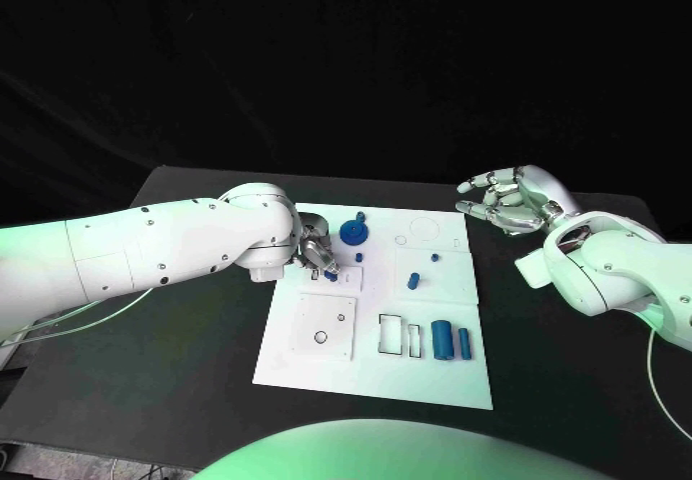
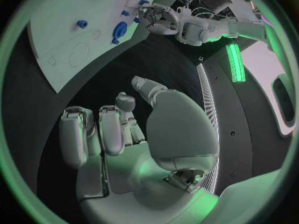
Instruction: Assemble the parts on the task board
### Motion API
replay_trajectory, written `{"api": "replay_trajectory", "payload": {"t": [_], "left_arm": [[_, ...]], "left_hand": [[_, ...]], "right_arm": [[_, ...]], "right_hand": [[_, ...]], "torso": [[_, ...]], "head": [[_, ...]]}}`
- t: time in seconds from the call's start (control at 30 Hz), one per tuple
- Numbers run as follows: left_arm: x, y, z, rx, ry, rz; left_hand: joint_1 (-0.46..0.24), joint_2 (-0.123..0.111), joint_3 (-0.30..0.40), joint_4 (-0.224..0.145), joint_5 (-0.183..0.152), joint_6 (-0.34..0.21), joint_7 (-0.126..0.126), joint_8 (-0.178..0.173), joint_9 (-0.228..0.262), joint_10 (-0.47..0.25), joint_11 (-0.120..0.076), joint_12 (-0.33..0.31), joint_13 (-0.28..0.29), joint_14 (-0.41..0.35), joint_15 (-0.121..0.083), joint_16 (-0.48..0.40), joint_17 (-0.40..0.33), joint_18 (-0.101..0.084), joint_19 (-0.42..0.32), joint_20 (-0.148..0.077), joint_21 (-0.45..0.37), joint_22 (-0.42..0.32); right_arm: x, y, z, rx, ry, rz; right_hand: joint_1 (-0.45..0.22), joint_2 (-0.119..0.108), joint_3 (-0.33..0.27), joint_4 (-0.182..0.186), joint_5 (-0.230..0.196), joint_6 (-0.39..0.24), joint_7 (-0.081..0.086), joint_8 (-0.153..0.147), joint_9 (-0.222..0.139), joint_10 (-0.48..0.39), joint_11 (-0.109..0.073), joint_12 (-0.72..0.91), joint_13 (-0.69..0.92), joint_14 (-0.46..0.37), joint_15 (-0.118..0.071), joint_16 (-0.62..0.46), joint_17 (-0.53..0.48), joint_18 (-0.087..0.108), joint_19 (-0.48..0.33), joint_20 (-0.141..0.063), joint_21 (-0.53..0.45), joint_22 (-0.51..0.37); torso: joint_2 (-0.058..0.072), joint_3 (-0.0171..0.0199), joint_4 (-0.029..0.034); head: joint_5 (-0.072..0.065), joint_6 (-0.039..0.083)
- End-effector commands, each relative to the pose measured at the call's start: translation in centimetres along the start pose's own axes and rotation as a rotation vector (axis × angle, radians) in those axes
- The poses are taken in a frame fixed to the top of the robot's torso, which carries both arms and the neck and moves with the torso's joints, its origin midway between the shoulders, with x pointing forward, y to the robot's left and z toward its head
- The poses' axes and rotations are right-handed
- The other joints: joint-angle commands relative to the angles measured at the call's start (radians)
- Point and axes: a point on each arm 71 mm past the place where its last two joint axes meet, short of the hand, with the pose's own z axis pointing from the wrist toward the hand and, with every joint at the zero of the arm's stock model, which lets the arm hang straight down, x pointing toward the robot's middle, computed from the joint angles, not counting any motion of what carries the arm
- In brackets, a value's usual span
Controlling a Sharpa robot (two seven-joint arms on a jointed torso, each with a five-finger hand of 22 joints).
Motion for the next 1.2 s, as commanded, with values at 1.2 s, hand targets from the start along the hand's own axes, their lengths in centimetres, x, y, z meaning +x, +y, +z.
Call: {"api": "replay_trajectory", "payload": {"t": [1.2], "left_arm": [[0.71, -0.78, 0.71, -0.032, 0.086, 0.068]], "left_hand": [[-0.022, 0.009, 0.174, -0.169, 0.009, 0.009, -0.014, 0.013, 0.014, 0.015, -0.007, 0.002, -0.007, 0.002, -0.007, 0.003, 0.001, -0.021, 0.064, -0.007, 0.005, 0.187]], "right_arm": [[0.29, -0.04, -0.01, 0.001, 0.023, 0.004]], "right_hand": [[-0.009, 0.001, 0.001, 0.008, 0.004, 0.001, -0.001, 0.003, -0.004, -0.004, -0.001, -0.004, -0.003, 0.023, 0.000, -0.005, 0.000, 0.006, -0.002, 0.003, -0.004, 0.139]], "torso": [[0.000, 0.0018, -0.0011]], "head": [[-0.005, -0.002]]}}
